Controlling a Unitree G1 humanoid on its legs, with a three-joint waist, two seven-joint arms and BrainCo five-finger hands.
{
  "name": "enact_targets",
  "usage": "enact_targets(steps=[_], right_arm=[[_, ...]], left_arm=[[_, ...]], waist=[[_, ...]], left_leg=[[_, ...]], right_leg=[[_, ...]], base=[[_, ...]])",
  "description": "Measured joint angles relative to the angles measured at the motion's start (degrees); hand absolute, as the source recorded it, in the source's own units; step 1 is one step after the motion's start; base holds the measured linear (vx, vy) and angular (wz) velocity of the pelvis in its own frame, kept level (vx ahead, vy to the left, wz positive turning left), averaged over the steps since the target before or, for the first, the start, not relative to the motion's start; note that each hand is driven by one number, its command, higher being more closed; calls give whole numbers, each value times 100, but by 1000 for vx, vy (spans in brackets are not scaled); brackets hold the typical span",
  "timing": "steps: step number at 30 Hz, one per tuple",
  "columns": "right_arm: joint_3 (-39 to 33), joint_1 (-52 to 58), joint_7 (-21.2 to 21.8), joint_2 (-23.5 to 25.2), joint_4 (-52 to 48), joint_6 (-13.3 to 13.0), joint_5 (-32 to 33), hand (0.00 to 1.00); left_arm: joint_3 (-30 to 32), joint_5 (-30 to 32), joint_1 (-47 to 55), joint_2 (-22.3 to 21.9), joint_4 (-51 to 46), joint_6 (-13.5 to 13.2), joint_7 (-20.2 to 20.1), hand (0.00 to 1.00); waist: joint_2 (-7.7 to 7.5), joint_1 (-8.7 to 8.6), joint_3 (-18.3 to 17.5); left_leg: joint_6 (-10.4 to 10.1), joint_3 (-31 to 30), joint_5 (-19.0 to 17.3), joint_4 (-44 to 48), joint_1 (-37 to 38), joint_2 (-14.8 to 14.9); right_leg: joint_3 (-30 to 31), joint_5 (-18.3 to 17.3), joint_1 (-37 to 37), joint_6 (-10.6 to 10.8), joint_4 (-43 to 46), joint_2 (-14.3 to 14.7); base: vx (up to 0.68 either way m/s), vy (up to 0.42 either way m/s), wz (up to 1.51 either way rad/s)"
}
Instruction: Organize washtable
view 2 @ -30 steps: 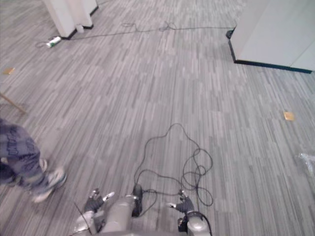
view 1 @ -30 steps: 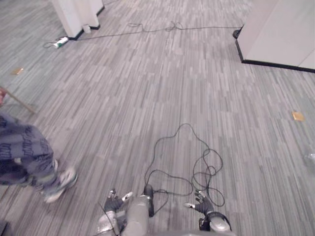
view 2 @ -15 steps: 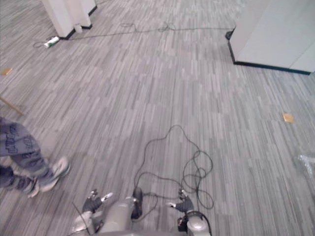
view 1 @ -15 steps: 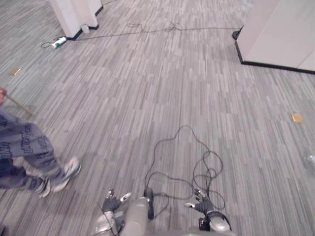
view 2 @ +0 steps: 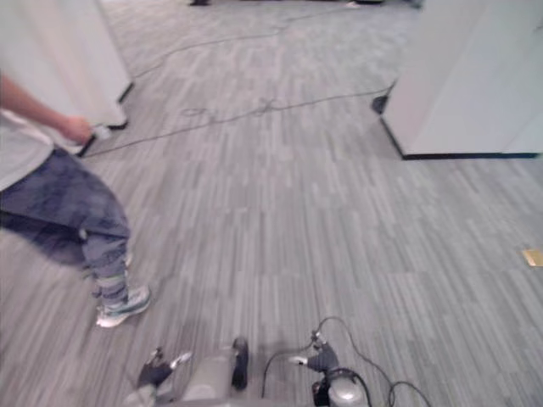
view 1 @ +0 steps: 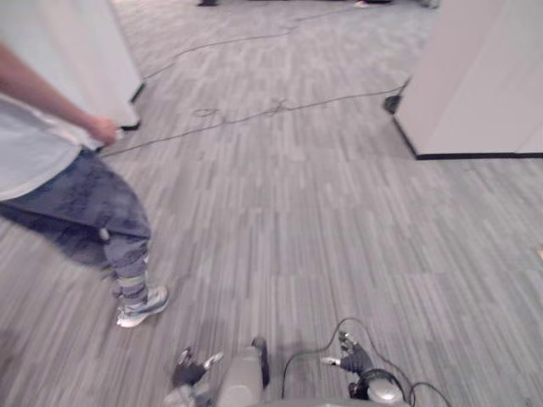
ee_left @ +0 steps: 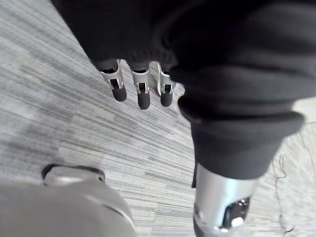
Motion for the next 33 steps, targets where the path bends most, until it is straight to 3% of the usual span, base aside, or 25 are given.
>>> enact_targets(steps=[1,2,3,4,5,6,9,11,13,14,15,16,18,19,20,21,22,24,25,26,28,30,31,32,33], right_arm=[[-10,-4,4,70,-14,-31,-26,0],[-33,-51,5,93,-15,-30,-23,0],[-39,-90,11,79,-15,-36,-25,0],[-58,-125,14,26,-26,-41,-30,0],[-50,-116,14,-4,-37,-44,-30,0],[-12,-106,14,-39,-70,-59,-30,0],[-19,-223,15,-249,-184,-100,-31,0],[-137,-246,14,-368,-283,-86,13,0],[-175,-239,20,-338,-363,-87,17,0],[-175,-205,17,-291,-377,-66,16,0],[-191,-164,18,-238,-442,-31,30,0],[-216,-105,21,-203,-542,-14,2,0],[-212,-45,22,-324,-768,1,-3,0],[-171,-53,12,-385,-818,5,2,0],[-167,-79,4,-356,-768,25,16,0],[-167,-79,0,-302,-733,42,23,0],[-154,-80,-1,-173,-654,79,31,0],[-107,-93,2,-21,-471,78,38,0],[-103,-151,4,24,-314,81,34,0],[-106,-252,0,56,-210,95,32,0],[-105,-251,-5,50,-116,94,5,0],[-19,-251,-9,-44,-5,62,-11,0],[18,-283,-11,-24,164,70,-16,0],[7,-240,-14,6,228,85,-16,0],[-45,-187,-15,-28,288,81,-12,0]], left_arm=[[-9,-11,-15,177,188,42,2,0],[-27,-4,-61,297,330,114,1,0],[-32,-1,-52,327,347,155,3,0],[-111,9,-57,322,355,206,13,0],[-157,22,-52,314,355,205,9,0],[-251,41,-55,327,358,203,11,0],[-352,85,-173,314,449,212,-12,0],[-489,106,-262,269,489,214,-10,0],[-533,157,-285,268,487,204,-14,0],[-514,167,-266,274,476,196,-13,0],[-465,168,-258,265,457,191,-12,0],[-459,168,-264,236,445,187,-14,0],[-262,163,-259,-33,406,188,-24,0],[1,154,-244,-199,343,194,-17,0],[117,148,-239,-242,314,194,-10,0],[148,144,-256,-220,311,196,-9,0],[153,144,-254,-138,240,198,0,0],[144,144,-222,-88,131,164,-1,0],[133,145,-212,-95,72,156,-2,0],[124,143,-215,-119,64,126,4,0],[112,138,-137,-194,37,98,4,0],[80,117,-7,-270,50,50,14,0],[107,98,78,-251,132,93,9,0],[113,94,150,-176,135,96,2,0],[149,91,209,-129,170,90,6,0]], waist=[[-226,-36,40],[-354,-132,180],[-351,-176,270],[-286,-203,345],[-240,-202,344],[-187,-235,334],[-34,-476,400],[127,-579,495],[133,-643,512],[56,-644,461],[19,-641,423],[55,-641,396],[387,-631,344],[554,-583,373],[613,-511,408],[568,-480,432],[423,-396,474],[244,-292,480],[185,-194,495],[216,-158,522],[330,-121,520],[458,34,459],[388,76,426],[266,108,342],[70,114,265]], left_leg=[[284,167,-189,14,281,-214],[441,252,-478,-8,722,-396],[512,255,-573,-52,991,-461],[587,259,-770,-293,1716,-485],[638,257,-863,-471,1942,-479],[646,256,-915,-739,2255,-466],[605,192,-1035,-1232,2759,-405],[481,112,-1131,-1496,3149,-333],[187,-39,-1270,-1634,3558,-345],[-19,-143,-1388,-1485,3798,-389],[-101,-302,-1437,-1169,3845,-387],[-119,-395,-1428,-604,3751,-295],[-381,-361,-955,1393,2983,200],[-480,-235,299,2820,2276,593],[-377,-19,123,3836,1769,949],[-346,52,-55,4115,1563,1029],[-355,195,-360,4281,1204,1047],[-289,531,-724,3652,760,912],[-195,665,-893,2677,450,776],[-205,709,-854,1485,198,555],[-364,781,-574,-119,-147,437],[-455,864,-478,-732,-560,565],[64,932,-146,-669,-589,501],[283,1003,40,-625,-532,344],[873,926,487,-658,-337,36]], right_leg=[[265,235,-431,380,1341,-122],[332,877,-826,788,2578,-275],[202,965,-926,692,3065,-362],[-378,835,-1101,349,3596,-542],[-617,753,-1221,215,3623,-554],[-953,584,-1501,49,3534,-539],[-1699,455,-2580,21,2168,-299],[-1923,838,-2842,21,654,-45],[-1962,1580,-2905,-75,-843,172],[-1968,1705,-2919,-321,-828,162],[-1858,2162,-2924,-768,-569,148],[-1882,2393,-2877,-735,-269,128],[-2071,1938,-2617,-720,-3,343],[-2027,1673,-2295,-798,-115,583],[-1981,1522,-1858,-841,-294,762],[-1950,1460,-1594,-858,-406,782],[-1827,1399,-1031,-878,-712,778],[-1619,1417,-269,-848,-1352,715],[-1533,1402,87,-777,-1652,641],[-1457,1334,392,-659,-1863,571],[-1357,1231,784,-504,-2202,557],[-1250,900,1214,-283,-2625,598],[-1224,648,1450,-114,-2574,460],[-1187,537,1525,-11,-2462,318],[-1246,381,1390,255,-1682,40]], base=[[601,266,-41],[577,252,-23],[645,271,-15],[533,212,-12],[598,236,-16],[480,154,-1],[591,125,12],[594,58,31],[794,8,44],[783,-51,54],[849,-109,67],[825,-147,65],[801,-126,30],[783,-108,-27],[772,-116,-39],[753,-110,-37],[884,-117,-30],[709,-85,-37],[609,-2,-43],[722,12,-41],[622,114,-48],[567,228,-63],[526,268,-41],[740,334,-14],[797,328,17]])
